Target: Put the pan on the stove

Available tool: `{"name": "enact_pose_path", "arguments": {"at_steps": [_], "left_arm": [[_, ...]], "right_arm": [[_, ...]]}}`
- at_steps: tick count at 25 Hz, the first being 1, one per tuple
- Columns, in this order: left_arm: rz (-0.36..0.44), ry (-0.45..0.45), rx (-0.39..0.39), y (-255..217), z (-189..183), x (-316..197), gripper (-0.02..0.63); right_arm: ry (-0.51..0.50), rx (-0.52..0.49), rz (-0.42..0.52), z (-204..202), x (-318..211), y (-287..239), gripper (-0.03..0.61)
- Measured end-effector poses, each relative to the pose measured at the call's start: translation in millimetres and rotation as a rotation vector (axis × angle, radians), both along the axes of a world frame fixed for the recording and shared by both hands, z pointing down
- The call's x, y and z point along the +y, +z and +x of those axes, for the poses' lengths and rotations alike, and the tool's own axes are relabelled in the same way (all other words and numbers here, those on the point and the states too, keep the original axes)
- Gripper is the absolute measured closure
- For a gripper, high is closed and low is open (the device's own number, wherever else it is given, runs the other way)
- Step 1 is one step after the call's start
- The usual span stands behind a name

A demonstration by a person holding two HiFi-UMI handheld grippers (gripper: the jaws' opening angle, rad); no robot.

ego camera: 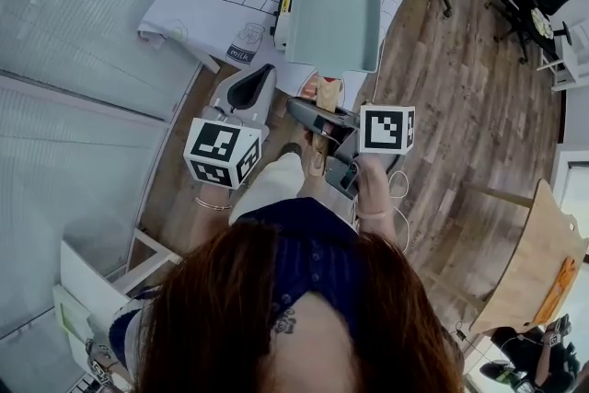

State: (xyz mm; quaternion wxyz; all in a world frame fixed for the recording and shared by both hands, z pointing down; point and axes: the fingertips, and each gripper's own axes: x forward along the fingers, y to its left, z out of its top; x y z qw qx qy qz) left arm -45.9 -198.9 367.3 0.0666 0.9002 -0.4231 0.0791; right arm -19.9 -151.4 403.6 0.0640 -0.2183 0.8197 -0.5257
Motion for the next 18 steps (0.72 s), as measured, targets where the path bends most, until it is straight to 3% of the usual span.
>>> {"name": "enact_pose_path", "arguments": {"at_steps": [18], "left_arm": [[-0.031,0.010,0.005,10,-10,-70,0.598]], "right_arm": [[0.011,-0.008,-0.040,-9,-72,14,0.486]]}}
